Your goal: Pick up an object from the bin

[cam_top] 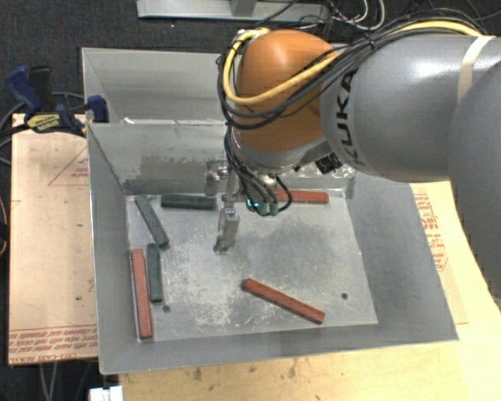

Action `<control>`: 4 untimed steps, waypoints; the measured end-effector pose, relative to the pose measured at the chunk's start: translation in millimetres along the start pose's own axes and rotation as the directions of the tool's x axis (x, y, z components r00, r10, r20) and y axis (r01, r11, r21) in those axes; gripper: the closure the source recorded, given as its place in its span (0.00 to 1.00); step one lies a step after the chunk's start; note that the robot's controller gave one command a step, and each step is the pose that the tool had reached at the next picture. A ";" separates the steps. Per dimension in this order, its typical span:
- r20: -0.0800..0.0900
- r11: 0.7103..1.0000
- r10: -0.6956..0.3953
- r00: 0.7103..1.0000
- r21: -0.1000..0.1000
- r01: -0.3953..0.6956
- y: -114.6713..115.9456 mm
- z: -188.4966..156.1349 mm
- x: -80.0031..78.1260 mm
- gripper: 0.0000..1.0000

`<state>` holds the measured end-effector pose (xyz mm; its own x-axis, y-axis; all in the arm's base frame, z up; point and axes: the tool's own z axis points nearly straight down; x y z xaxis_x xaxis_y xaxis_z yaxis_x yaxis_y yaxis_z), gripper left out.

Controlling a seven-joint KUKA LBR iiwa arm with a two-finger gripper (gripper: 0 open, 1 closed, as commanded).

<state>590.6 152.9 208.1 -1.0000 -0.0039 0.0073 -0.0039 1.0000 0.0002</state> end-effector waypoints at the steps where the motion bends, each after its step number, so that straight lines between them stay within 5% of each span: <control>1: 0.014 0.959 -0.282 0.959 0.002 0.282 -8.7 -42.9 -4.0 0.00; 2: -0.003 0.975 -0.221 0.975 0.002 0.221 -52.0 43.1 33.3 0.00; 3: 0.006 0.981 -0.195 0.981 0.001 0.195 -97.9 141.4 89.1 0.00; 4: 0.009 0.980 -0.198 0.980 0.000 0.198 -96.4 138.2 87.7 1.00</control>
Offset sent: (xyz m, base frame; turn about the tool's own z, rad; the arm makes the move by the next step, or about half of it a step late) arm 0.0030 -0.0091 0.0416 -0.2876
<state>502.3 56.2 70.5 -0.9794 -0.2018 -0.0020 -0.2018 0.9794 0.0014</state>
